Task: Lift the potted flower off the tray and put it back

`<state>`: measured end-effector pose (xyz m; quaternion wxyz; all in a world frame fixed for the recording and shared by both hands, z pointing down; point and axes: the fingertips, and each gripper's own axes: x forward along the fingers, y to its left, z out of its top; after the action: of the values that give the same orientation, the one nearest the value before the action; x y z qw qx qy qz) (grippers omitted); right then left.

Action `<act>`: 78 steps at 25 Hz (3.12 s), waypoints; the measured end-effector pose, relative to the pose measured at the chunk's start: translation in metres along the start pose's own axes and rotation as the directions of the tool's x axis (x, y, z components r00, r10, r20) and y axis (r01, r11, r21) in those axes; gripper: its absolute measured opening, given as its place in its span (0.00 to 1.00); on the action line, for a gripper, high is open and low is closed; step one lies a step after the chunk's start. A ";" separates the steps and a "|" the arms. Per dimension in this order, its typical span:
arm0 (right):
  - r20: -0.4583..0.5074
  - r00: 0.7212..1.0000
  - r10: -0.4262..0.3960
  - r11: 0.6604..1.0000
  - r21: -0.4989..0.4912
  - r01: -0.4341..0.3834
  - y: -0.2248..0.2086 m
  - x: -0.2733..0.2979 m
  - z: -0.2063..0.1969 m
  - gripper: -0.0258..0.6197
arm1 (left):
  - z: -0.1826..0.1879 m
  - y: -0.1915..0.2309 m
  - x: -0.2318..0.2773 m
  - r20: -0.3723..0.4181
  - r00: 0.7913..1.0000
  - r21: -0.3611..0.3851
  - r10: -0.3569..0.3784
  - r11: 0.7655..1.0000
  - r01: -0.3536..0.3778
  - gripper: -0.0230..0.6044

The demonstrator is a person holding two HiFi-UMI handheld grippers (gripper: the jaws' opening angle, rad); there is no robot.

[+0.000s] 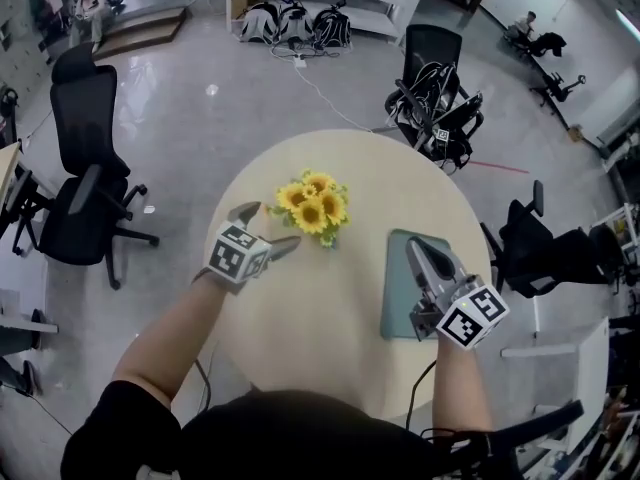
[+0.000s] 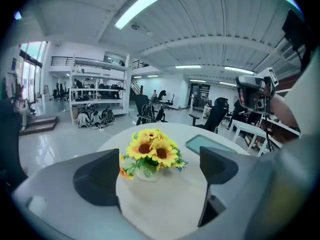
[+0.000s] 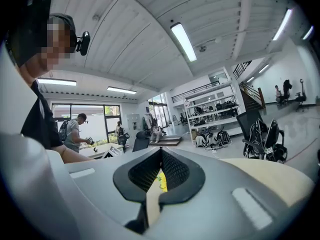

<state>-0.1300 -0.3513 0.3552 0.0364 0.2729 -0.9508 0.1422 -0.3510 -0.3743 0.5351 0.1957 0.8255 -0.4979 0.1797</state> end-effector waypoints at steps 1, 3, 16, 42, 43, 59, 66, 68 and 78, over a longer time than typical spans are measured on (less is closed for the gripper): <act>0.005 1.000 -0.014 1.000 -0.003 0.014 0.004 -0.003 0.004 0.06 | 0.010 -0.002 -0.009 0.015 1.000 0.010 -0.007 1.000 0.006 0.84; 0.012 0.999 -0.042 0.999 -0.016 0.042 0.010 -0.009 0.011 0.06 | 0.031 -0.006 -0.027 0.046 0.999 0.032 -0.022 0.999 0.020 0.81; 0.049 0.994 -0.099 0.995 -0.013 0.099 0.044 -0.084 0.049 0.06 | 0.144 -0.113 -0.129 0.260 0.949 0.082 -0.181 0.983 0.165 0.53; 0.094 0.992 -0.079 0.996 -0.026 0.081 0.004 -0.187 0.057 0.06 | 0.172 -0.279 -0.157 0.433 0.840 0.048 -0.328 0.938 0.342 0.03; 0.094 0.992 -0.079 0.996 -0.026 0.081 0.006 -0.187 0.057 0.06 | 0.172 -0.278 -0.158 0.436 0.840 0.046 -0.323 0.940 0.338 0.03; 0.088 0.993 -0.082 0.996 -0.038 0.086 0.006 -0.195 0.061 0.06 | 0.161 -0.258 -0.149 0.399 0.877 0.067 -0.268 0.962 0.264 0.28; 0.076 0.994 -0.083 0.995 -0.050 0.086 -0.004 -0.184 0.062 0.06 | 0.143 -0.230 -0.130 0.366 0.904 0.054 -0.221 0.975 0.217 0.44; 0.069 0.994 -0.079 0.995 -0.051 0.083 -0.005 -0.175 0.061 0.06 | 0.134 -0.216 -0.124 0.347 0.916 0.048 -0.201 0.979 0.196 0.50; 0.041 0.997 -0.067 0.996 -0.051 0.069 -0.031 -0.134 0.049 0.06 | 0.065 -0.162 -0.060 0.234 0.965 -0.043 -0.119 0.990 0.132 0.69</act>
<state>0.0010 -0.3226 0.2969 0.0297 0.3067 -0.9449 0.1106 -0.2259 -0.2921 0.4263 0.1714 0.8646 -0.4691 0.0555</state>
